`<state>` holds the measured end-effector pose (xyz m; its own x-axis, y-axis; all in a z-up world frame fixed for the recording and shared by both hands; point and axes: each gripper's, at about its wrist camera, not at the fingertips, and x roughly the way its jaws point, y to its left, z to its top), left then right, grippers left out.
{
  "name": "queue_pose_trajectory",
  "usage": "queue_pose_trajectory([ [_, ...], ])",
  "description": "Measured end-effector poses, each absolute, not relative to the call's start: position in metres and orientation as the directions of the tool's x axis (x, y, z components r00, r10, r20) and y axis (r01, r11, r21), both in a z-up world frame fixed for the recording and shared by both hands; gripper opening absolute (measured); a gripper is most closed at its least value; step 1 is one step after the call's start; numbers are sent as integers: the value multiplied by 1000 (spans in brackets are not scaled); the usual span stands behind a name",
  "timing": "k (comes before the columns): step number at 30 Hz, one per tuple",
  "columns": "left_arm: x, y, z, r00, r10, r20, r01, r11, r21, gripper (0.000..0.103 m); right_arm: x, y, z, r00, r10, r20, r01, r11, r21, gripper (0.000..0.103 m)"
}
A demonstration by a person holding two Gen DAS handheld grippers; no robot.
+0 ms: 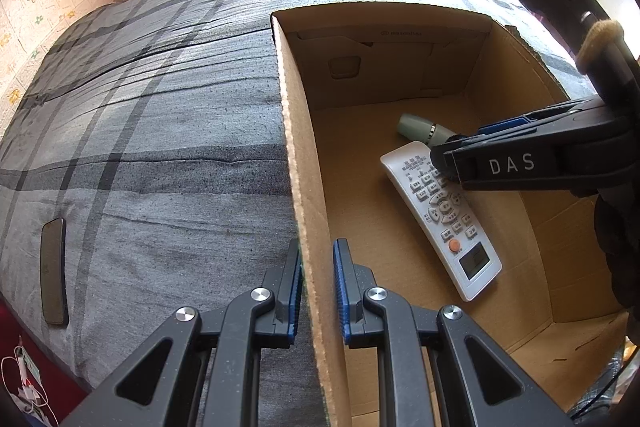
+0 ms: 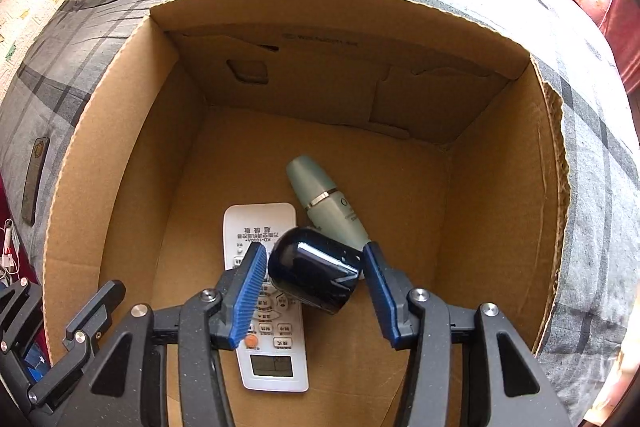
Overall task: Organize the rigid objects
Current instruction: 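Carry the black cup into the box with the right gripper and release it, then move the right gripper back over the white charger beside the box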
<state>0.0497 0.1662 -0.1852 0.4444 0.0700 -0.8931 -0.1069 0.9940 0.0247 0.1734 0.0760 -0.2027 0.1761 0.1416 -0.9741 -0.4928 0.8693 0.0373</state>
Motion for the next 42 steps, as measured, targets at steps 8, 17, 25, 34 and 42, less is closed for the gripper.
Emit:
queue_pose_trajectory([
  [8,51,166,-185,444,70,-893,-106,994,26,17,171,76,-187,182,207,-961,-494,864,92,82],
  [17,51,167,-185,444,69,-893,-110,994,23,17,156,78,-168,238,199,-951,-515,856,50,89],
  [25,50,166,-185,443,75,-893,-110,994,29,17,151,69,-141,292,210,-933,-502,864,38,94],
  [34,50,166,-185,440,76,-895,-112,993,30,17,153,33,-122,324,208,-923,-467,884,35,101],
  [42,52,165,-185,438,82,-895,-113,993,35,17,160,-2,-106,379,194,-905,-425,905,16,103],
])
